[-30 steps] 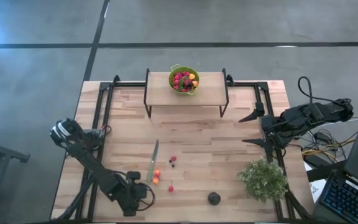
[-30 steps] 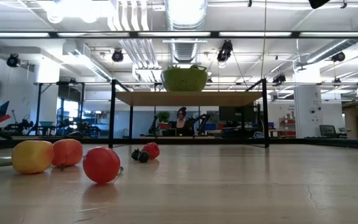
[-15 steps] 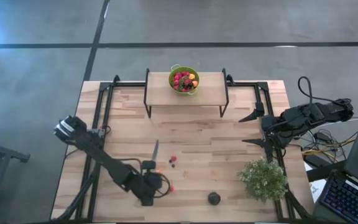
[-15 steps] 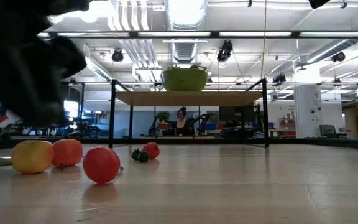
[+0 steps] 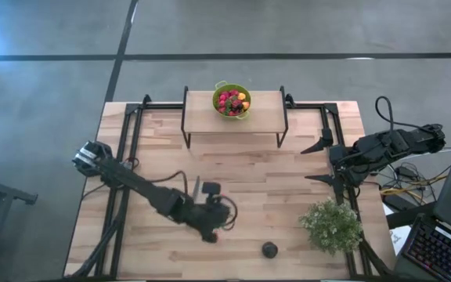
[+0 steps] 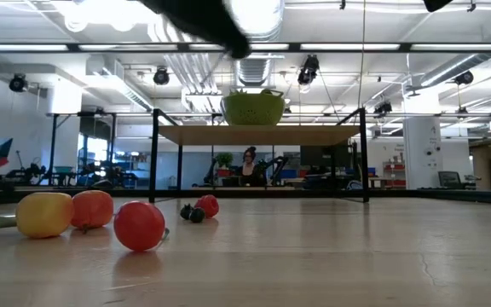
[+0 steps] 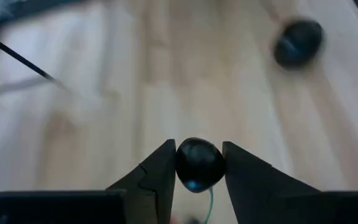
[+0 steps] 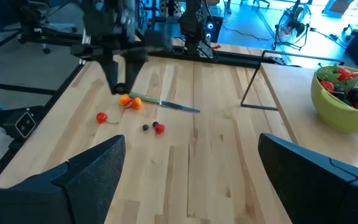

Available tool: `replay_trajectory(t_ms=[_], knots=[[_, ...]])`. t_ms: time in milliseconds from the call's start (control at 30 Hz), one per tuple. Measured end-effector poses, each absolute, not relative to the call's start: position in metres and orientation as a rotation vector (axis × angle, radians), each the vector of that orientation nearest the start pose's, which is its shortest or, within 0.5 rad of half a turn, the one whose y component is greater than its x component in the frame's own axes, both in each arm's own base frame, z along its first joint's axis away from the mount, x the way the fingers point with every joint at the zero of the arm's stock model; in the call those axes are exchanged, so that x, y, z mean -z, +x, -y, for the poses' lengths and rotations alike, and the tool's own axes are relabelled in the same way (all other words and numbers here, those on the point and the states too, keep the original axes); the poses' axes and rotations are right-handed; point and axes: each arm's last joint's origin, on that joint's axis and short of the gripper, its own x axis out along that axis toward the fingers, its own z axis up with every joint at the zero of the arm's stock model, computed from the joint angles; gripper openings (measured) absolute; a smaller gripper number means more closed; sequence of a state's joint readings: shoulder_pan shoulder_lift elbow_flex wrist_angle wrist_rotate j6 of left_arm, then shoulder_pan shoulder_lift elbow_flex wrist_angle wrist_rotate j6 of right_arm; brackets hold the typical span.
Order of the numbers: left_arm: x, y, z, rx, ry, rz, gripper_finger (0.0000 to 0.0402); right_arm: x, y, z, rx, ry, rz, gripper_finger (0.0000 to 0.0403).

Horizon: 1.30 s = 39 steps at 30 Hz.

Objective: Pick & Place Fruit
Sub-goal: Put the black cherry into the green colander on the shelf

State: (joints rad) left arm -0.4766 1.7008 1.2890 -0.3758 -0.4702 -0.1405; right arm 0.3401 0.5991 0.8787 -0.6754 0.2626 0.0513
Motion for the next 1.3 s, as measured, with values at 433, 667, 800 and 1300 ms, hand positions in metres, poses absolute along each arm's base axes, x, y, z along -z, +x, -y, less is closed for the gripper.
replay_trajectory(t_ms=[433, 667, 800, 1300], knots=[[-0.336, 0.374, 0.088, -0.318, 0.299, -0.505, 0.0133, -0.341, 0.105, -0.029, -0.066, -0.067, -0.379, 0.0363], [-0.366, 0.383, 0.039, -0.467, 0.330, -0.459, 0.0121, -0.341, 0.105, -0.029, -0.066, -0.067, -0.379, 0.0363], [-0.375, 0.384, 0.009, -0.543, 0.324, -0.455, 0.0134, -0.341, 0.105, -0.029, -0.066, -0.067, -0.379, 0.0363], [-0.375, 0.372, -0.102, -0.818, 0.260, -0.500, 0.0132, -0.341, 0.105, -0.029, -0.066, -0.067, -0.380, 0.0363]])
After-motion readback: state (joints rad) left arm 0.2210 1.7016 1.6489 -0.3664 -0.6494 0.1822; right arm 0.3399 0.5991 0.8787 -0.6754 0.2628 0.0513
